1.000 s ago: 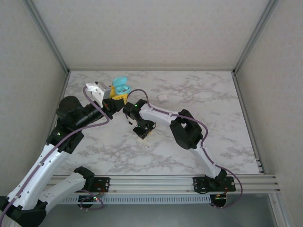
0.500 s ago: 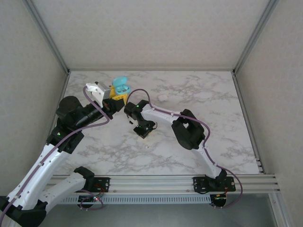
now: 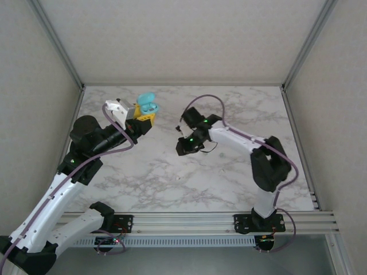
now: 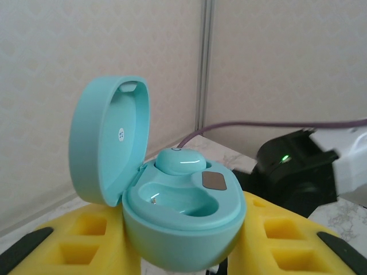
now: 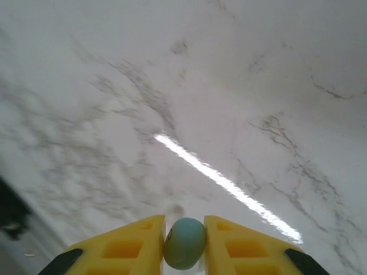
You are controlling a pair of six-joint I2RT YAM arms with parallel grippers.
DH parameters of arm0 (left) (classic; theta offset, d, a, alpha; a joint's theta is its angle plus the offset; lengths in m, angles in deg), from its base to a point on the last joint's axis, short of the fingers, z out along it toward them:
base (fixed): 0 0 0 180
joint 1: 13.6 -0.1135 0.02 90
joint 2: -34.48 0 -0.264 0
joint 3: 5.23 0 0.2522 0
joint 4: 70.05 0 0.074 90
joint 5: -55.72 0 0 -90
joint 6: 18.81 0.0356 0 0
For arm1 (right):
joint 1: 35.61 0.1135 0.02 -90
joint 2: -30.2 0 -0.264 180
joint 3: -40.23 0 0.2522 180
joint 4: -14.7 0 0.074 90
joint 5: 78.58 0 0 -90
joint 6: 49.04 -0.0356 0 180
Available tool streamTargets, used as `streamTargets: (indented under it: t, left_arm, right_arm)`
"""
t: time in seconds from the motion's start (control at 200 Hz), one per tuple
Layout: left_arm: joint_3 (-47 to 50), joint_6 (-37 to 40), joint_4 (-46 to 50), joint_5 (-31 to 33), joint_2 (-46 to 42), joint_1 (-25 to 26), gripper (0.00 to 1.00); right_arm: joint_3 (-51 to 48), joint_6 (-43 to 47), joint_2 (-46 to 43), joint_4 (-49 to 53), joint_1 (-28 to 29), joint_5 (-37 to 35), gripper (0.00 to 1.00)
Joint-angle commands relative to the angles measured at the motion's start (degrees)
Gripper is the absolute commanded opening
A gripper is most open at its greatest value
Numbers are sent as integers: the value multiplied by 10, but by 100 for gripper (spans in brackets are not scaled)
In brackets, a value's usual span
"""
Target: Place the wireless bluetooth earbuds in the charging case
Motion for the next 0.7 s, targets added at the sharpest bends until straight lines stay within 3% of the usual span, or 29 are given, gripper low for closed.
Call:
streamTargets:
  t: [0.0, 0.205, 0.38, 0.696]
  left_arm:
    - [10, 0, -18, 9, 6, 5, 27]
    - [34, 17, -43, 2, 33, 5, 27]
    - [70, 29, -110, -15, 63, 8, 26]
    - [103, 53, -196, -47, 105, 30, 26]
  right_arm:
    - [-46, -73, -66, -92, -32, 117, 24]
    - [-81, -142, -191, -151, -80, 184, 24]
    - [-51, -172, -260, -149, -85, 182, 23]
    - [-17, -236, -292, -222, -79, 219, 24]
